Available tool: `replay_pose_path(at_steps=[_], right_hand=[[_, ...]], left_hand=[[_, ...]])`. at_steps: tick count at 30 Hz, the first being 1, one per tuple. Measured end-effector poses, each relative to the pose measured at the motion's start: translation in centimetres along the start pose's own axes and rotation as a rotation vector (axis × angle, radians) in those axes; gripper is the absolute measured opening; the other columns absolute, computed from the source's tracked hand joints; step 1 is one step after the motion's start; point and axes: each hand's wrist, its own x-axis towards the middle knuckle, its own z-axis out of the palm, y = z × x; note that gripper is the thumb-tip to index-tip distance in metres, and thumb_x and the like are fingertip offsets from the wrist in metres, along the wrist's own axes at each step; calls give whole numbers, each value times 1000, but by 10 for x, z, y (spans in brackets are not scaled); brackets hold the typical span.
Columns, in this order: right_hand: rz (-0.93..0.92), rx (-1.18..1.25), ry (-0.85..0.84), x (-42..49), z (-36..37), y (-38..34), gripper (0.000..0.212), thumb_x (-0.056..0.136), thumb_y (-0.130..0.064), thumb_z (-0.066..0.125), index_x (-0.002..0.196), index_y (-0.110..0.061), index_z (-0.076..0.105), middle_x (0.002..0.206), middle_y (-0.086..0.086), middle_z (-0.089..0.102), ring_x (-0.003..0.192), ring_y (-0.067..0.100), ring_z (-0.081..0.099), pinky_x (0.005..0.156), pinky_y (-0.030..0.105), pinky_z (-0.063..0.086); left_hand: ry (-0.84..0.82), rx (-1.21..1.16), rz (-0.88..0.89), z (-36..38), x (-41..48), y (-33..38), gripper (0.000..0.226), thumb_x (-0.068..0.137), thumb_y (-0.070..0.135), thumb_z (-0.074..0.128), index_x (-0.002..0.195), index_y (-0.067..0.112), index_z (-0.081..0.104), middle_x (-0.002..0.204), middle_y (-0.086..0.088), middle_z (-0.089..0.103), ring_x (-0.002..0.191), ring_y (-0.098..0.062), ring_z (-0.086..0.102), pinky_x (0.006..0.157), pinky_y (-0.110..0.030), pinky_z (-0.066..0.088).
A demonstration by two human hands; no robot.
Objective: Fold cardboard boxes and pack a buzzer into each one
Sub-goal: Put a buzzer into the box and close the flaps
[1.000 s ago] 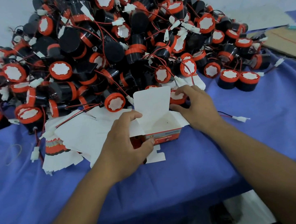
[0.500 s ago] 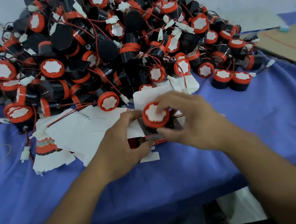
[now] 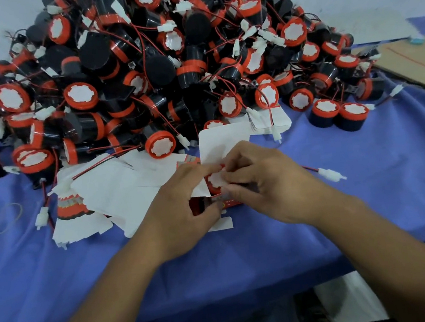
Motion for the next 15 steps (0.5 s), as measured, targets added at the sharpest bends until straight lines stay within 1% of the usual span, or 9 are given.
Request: replay_pose_path(at_steps=[2,4,6,8,11,12,13,14,15], right_hand=[[7,-10,-14,-1,-1,-2,28,99,-28,62,92,-6,79,105,3,55,78,21,61,70,38,50],[1,-25,-41,-3,-6,-4,24,98,-25,64,93,-7,78,105,4,56,81,21,59,74,40,49],[-10,-80,-65,-6,-15,-6,20,96,-24,68,100,-8,78,106,6,60,87,24,58,80,41,47],[-1,-162,-32,-11,-26,-6,23,95,-25,69,107,-8,77,108,8,66,95,28,59,88,42,44],[151,-258,57,-22,-48,0,33,97,-26,66,125,-11,68,121,7,65,110,26,57,96,35,41],[209,-292,63,-26,-56,4,32,97,-27,64,126,-13,67,120,5,65,108,24,57,94,35,43],[254,-318,53,-30,-64,7,27,98,-28,60,119,-15,70,114,3,67,100,21,59,89,36,46],[294,-318,35,-34,-70,9,22,97,-29,57,107,-16,72,102,2,70,88,16,60,80,33,47],[324,-306,31,-36,-75,11,22,96,-31,55,93,-17,73,86,-2,71,75,9,59,71,25,46]], left_hand=[[-5,-2,5,0,0,0,51,84,35,64,133,42,54,129,20,50,124,-2,49,102,-17,40],[4,-6,15,1,0,1,51,84,31,65,133,40,57,131,18,49,125,-4,49,104,-22,41],[14,-4,15,2,0,2,50,84,30,65,132,40,59,133,17,48,126,-3,48,106,-23,41],[34,14,1,3,1,2,49,82,33,63,131,38,60,133,16,48,125,-1,48,107,-23,41],[28,46,-30,4,1,1,51,82,39,60,133,38,60,134,18,44,125,2,45,106,-21,40],[25,50,-34,4,0,0,51,82,40,59,133,39,59,134,18,44,125,1,45,106,-21,40],[24,53,-35,4,0,0,51,82,41,59,133,39,59,134,17,43,125,0,45,105,-21,40],[23,55,-35,4,0,0,51,82,41,58,133,39,58,134,16,43,125,-1,45,105,-22,41],[23,57,-36,4,0,0,51,82,41,58,133,40,58,134,16,43,125,-2,45,105,-23,41]])
